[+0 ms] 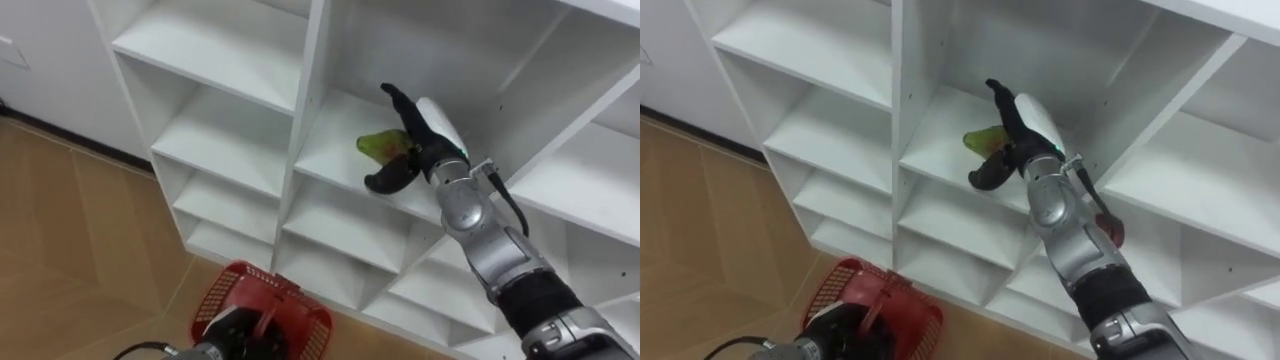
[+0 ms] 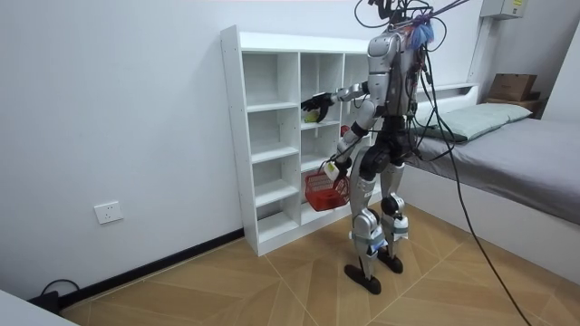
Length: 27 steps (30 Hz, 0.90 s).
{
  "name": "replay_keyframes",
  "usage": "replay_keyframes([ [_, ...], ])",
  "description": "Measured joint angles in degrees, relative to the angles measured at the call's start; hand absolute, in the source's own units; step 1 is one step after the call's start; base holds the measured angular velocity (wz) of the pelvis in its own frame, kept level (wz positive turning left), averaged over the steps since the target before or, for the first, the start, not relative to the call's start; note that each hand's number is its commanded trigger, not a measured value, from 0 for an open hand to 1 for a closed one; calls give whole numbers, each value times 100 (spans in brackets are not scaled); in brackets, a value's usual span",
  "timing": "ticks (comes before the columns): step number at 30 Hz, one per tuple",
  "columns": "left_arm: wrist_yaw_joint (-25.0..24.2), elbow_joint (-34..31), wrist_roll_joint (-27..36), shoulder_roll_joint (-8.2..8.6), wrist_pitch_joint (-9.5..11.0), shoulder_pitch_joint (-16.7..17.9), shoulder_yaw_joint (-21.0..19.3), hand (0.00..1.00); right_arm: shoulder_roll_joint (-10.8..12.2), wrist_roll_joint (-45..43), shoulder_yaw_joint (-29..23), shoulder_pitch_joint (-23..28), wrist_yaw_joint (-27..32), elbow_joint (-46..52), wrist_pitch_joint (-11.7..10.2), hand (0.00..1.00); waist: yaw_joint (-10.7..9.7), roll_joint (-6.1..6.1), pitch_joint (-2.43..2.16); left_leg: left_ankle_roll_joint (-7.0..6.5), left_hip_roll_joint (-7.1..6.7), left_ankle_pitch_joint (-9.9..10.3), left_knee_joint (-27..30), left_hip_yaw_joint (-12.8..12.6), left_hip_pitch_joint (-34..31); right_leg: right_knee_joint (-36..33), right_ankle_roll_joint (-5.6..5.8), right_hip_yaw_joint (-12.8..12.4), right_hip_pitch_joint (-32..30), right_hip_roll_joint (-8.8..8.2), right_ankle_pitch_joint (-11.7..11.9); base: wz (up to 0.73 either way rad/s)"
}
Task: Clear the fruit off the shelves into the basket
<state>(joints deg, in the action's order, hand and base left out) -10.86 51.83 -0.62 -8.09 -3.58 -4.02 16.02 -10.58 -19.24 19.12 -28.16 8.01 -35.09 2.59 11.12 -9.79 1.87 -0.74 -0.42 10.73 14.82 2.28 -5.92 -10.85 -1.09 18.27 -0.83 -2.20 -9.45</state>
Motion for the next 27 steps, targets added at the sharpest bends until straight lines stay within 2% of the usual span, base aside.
replay_keyframes([
  [6, 0, -1, 2, 10, -99, -3, 117, 100, -19, 99, 102, -14, 0, -104, -10, 0, -10, 38, 0, -1, -18, -1, 13, 72, -48, 3, 2, 84, -15, -12, -1, 8],
  [15, 0, -1, 107, 76, -102, -59, 117, 100, -39, 92, 101, -79, -1, -334, -8, 0, -27, 41, 2, -2, -23, 0, 39, 89, -55, -4, 3, 90, -14, -6, -2, 0],
  [27, 0, -2, 105, 85, -117, -167, 111, 100, -41, 91, 97, -81, -72, -459, -4, 0, -59, 57, -4, -7, -26, -4, 94, 100, -169, -92, -2, 97, -124, -14, 1, 0],
])
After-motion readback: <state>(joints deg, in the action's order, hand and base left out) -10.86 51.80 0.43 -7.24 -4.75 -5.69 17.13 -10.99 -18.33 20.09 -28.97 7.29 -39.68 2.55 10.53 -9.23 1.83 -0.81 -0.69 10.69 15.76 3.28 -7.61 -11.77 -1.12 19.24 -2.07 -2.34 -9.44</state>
